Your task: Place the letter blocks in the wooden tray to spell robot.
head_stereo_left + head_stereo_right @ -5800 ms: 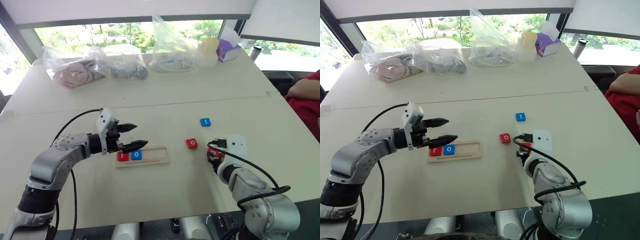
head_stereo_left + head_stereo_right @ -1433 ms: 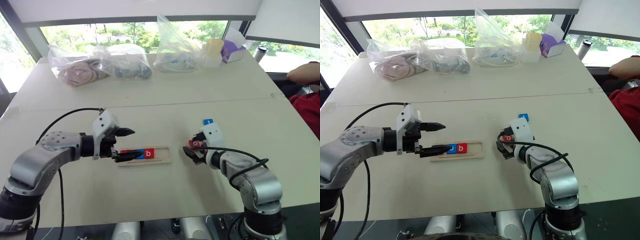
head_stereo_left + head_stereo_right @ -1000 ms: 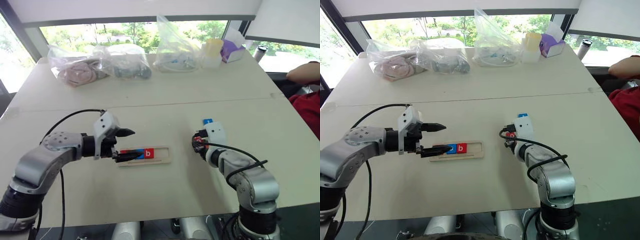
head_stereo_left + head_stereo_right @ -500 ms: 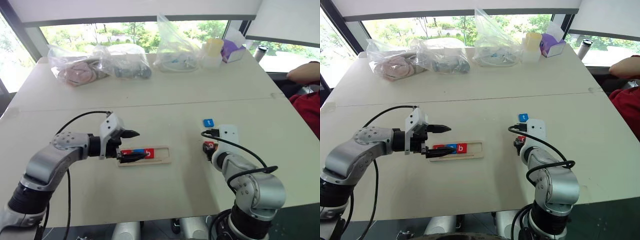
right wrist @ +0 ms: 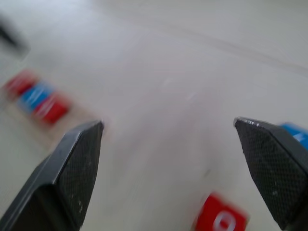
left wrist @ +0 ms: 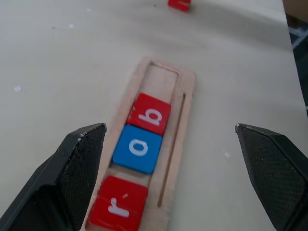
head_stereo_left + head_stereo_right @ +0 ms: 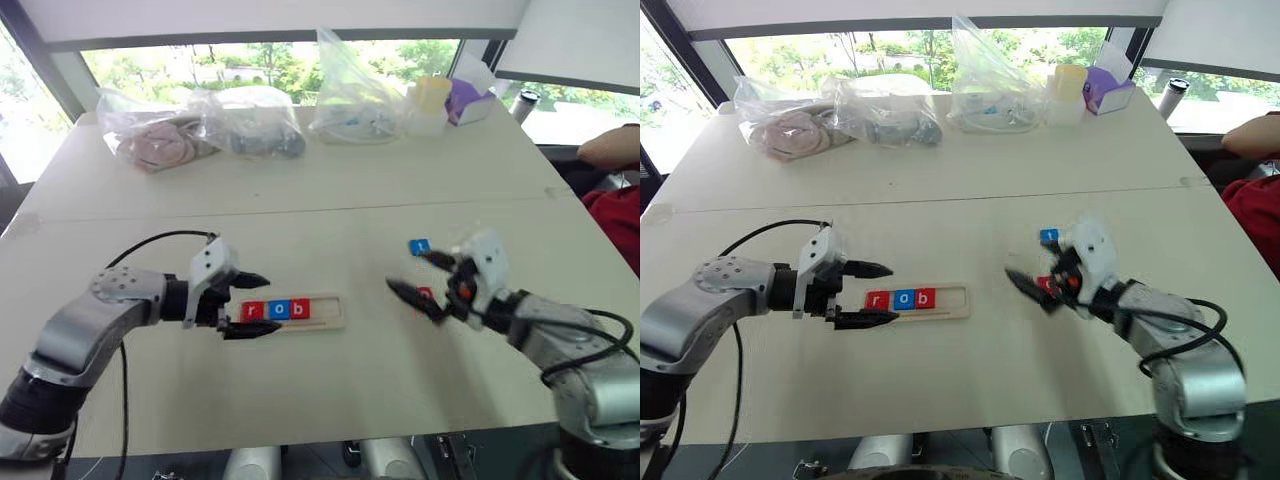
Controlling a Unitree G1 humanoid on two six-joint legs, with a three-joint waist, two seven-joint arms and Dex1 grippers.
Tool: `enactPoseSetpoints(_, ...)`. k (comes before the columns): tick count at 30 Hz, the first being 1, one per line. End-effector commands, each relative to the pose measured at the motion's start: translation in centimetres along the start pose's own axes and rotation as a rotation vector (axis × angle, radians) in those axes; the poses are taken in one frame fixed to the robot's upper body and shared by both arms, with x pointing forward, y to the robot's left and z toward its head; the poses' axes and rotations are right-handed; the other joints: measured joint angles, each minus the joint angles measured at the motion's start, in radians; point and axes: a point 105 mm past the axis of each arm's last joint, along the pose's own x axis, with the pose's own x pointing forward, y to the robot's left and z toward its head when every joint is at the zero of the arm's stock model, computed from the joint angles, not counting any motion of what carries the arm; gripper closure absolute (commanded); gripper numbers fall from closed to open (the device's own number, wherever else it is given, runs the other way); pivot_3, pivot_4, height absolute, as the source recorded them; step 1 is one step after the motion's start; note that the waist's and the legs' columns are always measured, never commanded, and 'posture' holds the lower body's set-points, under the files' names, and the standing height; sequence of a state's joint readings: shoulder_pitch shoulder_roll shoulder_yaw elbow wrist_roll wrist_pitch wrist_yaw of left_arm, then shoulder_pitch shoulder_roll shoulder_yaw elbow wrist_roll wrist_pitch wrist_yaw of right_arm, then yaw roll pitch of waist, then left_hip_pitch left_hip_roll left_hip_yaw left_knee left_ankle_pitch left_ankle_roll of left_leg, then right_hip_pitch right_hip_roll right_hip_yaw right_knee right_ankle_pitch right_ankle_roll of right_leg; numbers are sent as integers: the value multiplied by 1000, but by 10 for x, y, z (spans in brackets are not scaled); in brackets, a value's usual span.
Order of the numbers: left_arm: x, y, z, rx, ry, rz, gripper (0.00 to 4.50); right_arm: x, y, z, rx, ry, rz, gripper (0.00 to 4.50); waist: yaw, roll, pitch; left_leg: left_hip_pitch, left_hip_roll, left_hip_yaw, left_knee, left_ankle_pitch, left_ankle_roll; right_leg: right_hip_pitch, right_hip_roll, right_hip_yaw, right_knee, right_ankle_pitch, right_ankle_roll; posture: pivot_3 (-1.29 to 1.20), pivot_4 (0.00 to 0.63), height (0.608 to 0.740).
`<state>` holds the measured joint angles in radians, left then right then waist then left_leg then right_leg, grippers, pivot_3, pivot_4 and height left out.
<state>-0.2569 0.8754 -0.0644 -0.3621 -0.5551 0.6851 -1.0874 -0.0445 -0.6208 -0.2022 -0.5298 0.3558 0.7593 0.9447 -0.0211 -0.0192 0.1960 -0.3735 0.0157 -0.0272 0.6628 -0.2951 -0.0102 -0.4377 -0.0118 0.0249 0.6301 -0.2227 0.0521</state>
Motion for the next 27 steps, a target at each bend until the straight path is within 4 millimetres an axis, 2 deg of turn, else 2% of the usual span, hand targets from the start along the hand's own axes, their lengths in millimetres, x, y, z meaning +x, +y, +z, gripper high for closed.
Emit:
enactPoseSetpoints(1,-4,-6,12,60,-9,-10,0,-4,-14,-16,-183,78,149,57,-5,0,0,0,0,2,0,0,0,0,-1,1,0,0,0,0,150,740)
enactPoseSetpoints(6,-10,-9,6,45,23,42,0,8,-58,-30,-357,152,218,57,-26,-1,1,3,0,2,3,0,0,2,1,1,1,1,-1,0,150,740)
enactPoseSetpoints(8,-14,-11,6,36,25,61,0,10,-68,-36,-389,172,247,57,-26,-1,1,4,0,1,3,0,0,2,1,1,2,1,-1,0,150,740)
enactPoseSetpoints(12,-22,-14,3,22,36,88,0,14,-73,-42,-414,186,309,57,-21,-1,1,3,1,-1,0,0,0,2,2,0,2,1,-1,0,150,740)
enactPoseSetpoints(16,-21,-16,4,15,29,102,0,17,-73,-55,-446,231,363,57,-21,-1,1,3,0,-1,1,0,0,2,0,0,2,4,-3,0,150,740)
enactPoseSetpoints(19,-20,-17,5,10,23,111,0,21,-69,-53,-435,199,397,814,-21,-2,1,7,0,-1,2,0,0,8,-1,0,1,3,-4,0,150,740)
enactPoseSetpoints(24,-24,-17,3,0,33,124,0,20,-63,-50,-433,184,426,3299,-25,-2,1,17,1,1,1,0,0,15,0,1,2,1,-2,0,150,740)
enactPoseSetpoints(26,-26,-16,1,-2,38,131,0,22,-64,-46,-430,173,411,3340,-23,-2,1,18,1,0,1,0,0,15,0,2,3,1,-2,0,150,740)
enactPoseSetpoints(27,-29,-15,0,-4,44,138,0,28,-63,-35,-410,142,386,3340,-23,-2,1,18,1,0,1,0,0,15,1,1,3,1,-2,0,150,740)
